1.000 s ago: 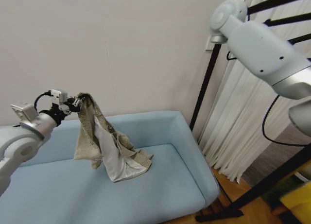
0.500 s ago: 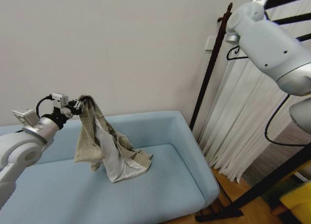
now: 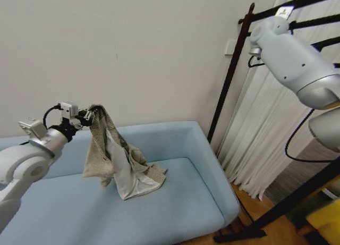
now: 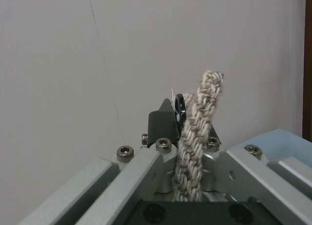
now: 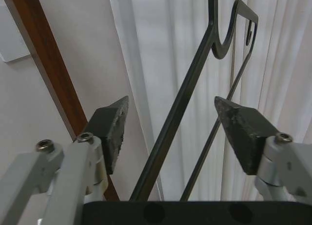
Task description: Pick up the clothes from the sofa and hang them on the clothes hanger.
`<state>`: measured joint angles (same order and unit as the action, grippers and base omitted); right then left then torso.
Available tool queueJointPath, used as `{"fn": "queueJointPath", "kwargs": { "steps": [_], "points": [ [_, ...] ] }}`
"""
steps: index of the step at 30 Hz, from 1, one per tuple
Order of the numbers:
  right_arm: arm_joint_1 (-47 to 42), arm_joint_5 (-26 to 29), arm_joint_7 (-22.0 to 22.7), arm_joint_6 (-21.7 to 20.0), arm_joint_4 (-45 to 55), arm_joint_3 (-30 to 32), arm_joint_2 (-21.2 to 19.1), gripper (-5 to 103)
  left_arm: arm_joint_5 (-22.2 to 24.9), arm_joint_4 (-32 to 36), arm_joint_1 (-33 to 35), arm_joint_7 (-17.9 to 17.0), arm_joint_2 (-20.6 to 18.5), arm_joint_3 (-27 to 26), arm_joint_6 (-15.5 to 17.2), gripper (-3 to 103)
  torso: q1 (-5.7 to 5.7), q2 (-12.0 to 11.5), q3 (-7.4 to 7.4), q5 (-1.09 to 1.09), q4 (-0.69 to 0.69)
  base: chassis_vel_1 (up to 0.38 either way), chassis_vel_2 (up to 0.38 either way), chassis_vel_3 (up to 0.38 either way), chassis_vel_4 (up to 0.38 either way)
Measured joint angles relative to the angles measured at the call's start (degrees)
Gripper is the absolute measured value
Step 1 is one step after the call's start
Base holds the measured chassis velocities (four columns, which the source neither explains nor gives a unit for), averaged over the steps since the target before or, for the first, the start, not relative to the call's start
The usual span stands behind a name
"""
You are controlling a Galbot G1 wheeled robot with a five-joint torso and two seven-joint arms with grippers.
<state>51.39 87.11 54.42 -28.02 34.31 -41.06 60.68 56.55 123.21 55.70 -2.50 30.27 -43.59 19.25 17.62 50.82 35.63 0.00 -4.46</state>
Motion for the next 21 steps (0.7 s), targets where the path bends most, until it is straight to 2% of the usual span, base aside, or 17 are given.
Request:
{"fn": "queueJointPath", "kwargs": {
  "steps": [1,3,5,6,7,9,12,13,14,15,17,21],
  "points": [
    [-0.1,0.1,0.0,0.0,0.4,0.0,-0.2,52,0.0,0.0,-0.1,0.0,0.0,0.1,0.0,2,0.00,0.0,0.00,0.00,0.00,0.000,0.000,0.000,0.000],
    [-0.3,0.1,0.1,0.0,0.9,-0.1,-0.5,52,0.1,0.1,-0.1,0.0,-0.1,0.1,0.0,2,0.00,0.0,0.00,0.00,0.00,0.000,0.000,0.000,0.000],
    [-0.6,0.2,0.2,0.0,1.7,-0.2,-0.9,41,0.2,0.2,-0.2,-0.1,-0.1,0.1,0.0,2,0.00,0.0,0.00,0.00,0.00,0.000,0.000,0.000,0.000],
    [-0.6,0.3,0.3,0.0,2.0,-0.2,-1.0,41,0.2,0.2,-0.1,-0.1,-0.2,0.1,0.0,2,0.00,0.0,0.00,0.01,-0.01,0.000,0.000,0.000,0.000],
    [-0.8,0.5,0.6,0.1,2.6,-0.3,-1.2,30,0.3,0.3,-0.1,-0.1,-0.2,0.0,0.1,2,0.00,0.0,0.00,0.01,-0.01,0.000,0.000,0.000,0.000],
    [-0.9,0.6,0.9,0.1,3.1,-0.4,-1.4,30,0.3,0.4,-0.1,-0.1,-0.3,0.0,0.1,2,0.00,0.0,0.00,0.01,-0.01,0.000,0.000,0.000,0.000],
    [-0.9,0.9,1.7,0.4,4.7,-0.9,-1.9,14,0.7,0.7,0.0,-0.1,-0.4,-0.4,0.1,2,0.00,0.0,0.00,0.00,0.01,0.000,0.000,0.000,0.000],
    [-0.9,0.9,1.7,0.4,4.7,-0.9,-1.9,14,0.7,0.7,0.0,-0.1,-0.4,-0.4,0.1,2,0.00,0.0,0.00,0.00,0.01,0.000,0.000,0.000,0.000],
    [-0.9,0.9,2.1,0.5,5.2,-1.1,-2.1,9,0.9,0.8,0.1,-0.1,-0.4,-0.6,0.1,2,0.00,0.0,0.00,0.00,0.00,0.000,0.000,0.000,0.000],
    [-0.9,0.9,2.3,0.7,5.7,-1.2,-2.2,9,1.1,1.0,0.2,-0.1,-0.5,-0.8,0.1,2,0.00,0.0,0.00,0.00,0.00,0.000,0.000,0.000,0.000],
    [-0.9,0.8,2.7,1.3,7.0,-1.8,-2.7,2,1.3,1.1,0.2,-0.1,-0.6,-1.0,0.1,2,0.00,0.0,0.00,0.01,-0.01,0.000,0.000,0.000,0.000],
    [-1.0,0.2,3.4,2.2,8.4,-2.5,-3.0,2,1.5,1.2,0.3,0.0,-0.6,-1.4,0.1,2,0.00,0.0,0.00,0.00,-0.01,0.000,0.000,0.000,0.000]
  ]
}}
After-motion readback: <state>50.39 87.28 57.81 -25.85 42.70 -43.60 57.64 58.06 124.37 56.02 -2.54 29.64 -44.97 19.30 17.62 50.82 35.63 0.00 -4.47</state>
